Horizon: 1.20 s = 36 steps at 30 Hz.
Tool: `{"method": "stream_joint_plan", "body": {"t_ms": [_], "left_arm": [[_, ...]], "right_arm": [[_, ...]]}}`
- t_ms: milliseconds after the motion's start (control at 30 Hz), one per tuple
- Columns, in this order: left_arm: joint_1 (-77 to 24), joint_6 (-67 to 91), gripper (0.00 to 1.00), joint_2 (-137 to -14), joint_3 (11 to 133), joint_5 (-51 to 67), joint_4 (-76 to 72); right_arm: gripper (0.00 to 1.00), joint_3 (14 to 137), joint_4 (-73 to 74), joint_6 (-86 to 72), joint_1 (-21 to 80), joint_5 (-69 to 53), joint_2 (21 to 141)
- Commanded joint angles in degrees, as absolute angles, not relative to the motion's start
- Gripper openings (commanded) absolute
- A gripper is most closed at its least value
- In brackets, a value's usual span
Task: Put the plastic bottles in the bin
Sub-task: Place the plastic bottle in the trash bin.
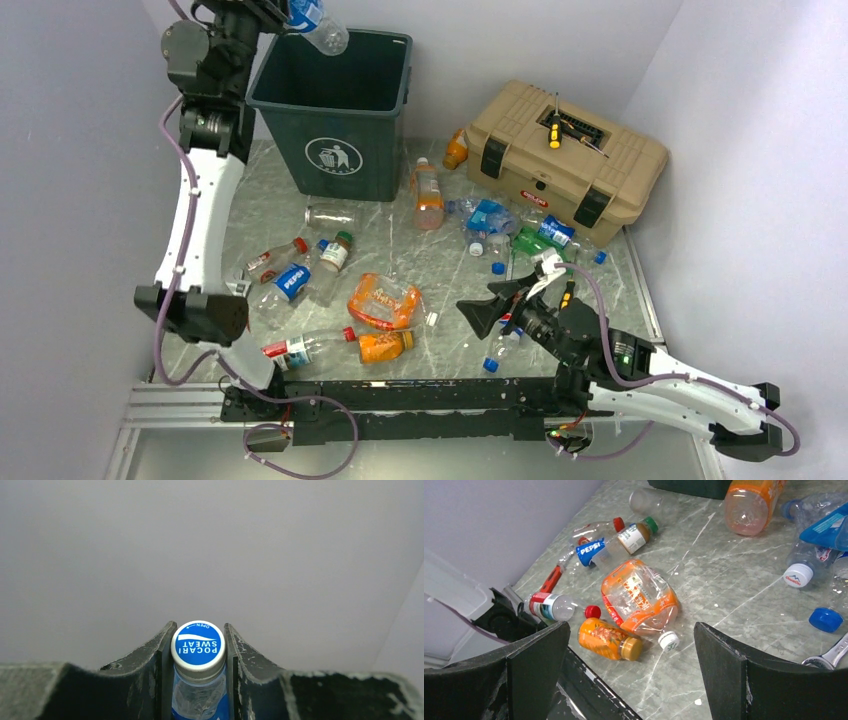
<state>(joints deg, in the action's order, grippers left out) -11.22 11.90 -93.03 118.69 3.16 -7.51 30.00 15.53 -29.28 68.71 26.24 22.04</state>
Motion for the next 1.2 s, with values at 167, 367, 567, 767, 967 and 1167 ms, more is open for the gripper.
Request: {"method": "stream_joint_plan", "body": {"t_ms": [167,367,567,767,967,1167], "left_arm": [[2.01,45.5,0.0,-108.01,123.15,23.17,-20.83],[1.35,38.55,0.0,-110.06,121.5,23.49,-16.55],[-1.77,27.81,0.0,-111.87,122.73,23.93,-7.66],[-7.26,15.92,0.0,-114.38,126.38,21.91,1.8],[-11.1,9.54,0.0,-116.36,126.7,21.26,6.79],[-11.95,8.15,0.55,-114.8,120.54,19.32,5.03]], "right_arm": [[1.0,29.09,13.98,-28.48,68.89,24.57,21.03],[1.0,28.23,14.29,-29.36,68.91,25.02,22.06],[1.0,27.99,13.76,-28.96,68.9,25.9,24.19],[0.99,29.19,13.03,-28.55,68.91,26.36,28.56],[0.99,29.56,12.46,-28.33,68.91,26.92,31.22],[1.0,30.9,14.39,-28.29,68.9,28.64,32.17]]}}
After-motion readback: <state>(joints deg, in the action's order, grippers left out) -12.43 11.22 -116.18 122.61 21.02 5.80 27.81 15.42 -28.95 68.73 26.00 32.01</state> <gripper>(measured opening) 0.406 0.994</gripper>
